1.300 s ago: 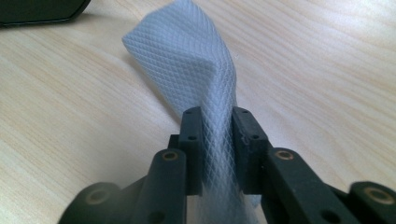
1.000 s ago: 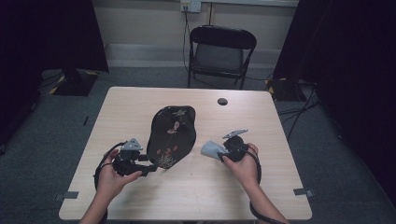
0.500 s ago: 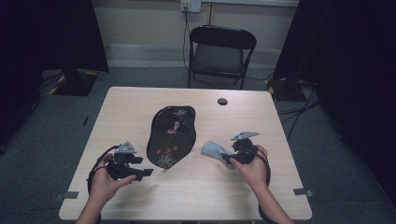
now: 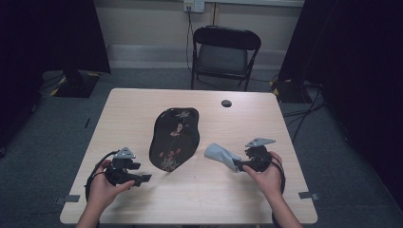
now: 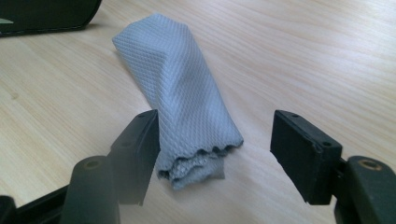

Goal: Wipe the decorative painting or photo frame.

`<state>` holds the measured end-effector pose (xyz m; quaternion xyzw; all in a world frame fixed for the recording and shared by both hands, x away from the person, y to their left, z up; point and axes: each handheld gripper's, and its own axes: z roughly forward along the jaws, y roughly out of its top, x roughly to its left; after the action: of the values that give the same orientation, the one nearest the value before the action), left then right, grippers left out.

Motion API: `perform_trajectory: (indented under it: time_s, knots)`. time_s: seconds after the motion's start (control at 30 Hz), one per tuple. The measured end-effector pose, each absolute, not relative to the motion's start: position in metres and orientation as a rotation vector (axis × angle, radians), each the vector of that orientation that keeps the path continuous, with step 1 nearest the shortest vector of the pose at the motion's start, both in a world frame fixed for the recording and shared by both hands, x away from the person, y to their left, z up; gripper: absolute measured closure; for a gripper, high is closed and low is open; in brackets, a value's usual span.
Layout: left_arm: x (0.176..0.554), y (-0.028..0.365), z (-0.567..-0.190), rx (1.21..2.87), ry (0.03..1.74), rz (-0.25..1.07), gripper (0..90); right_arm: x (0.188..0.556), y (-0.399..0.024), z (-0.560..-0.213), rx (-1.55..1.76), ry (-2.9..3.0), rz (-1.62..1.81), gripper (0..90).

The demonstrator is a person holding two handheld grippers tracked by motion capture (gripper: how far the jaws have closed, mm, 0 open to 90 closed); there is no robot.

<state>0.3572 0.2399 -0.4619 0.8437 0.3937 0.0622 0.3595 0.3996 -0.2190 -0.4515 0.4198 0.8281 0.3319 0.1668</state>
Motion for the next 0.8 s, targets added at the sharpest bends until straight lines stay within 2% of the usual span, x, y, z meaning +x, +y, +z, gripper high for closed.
perform_trajectory:
  time_s: [0.47,0.8]
  knots:
    - [0.362,0.249,-0.476,2.192,1.041,0.164,27.6,0.384,-0.247,-0.457,1.205,2.334,0.948,26.7]
    - [0.359,0.253,-0.482,2.191,1.059,0.180,27.0,0.369,-0.268,-0.473,1.220,2.322,0.975,21.6]
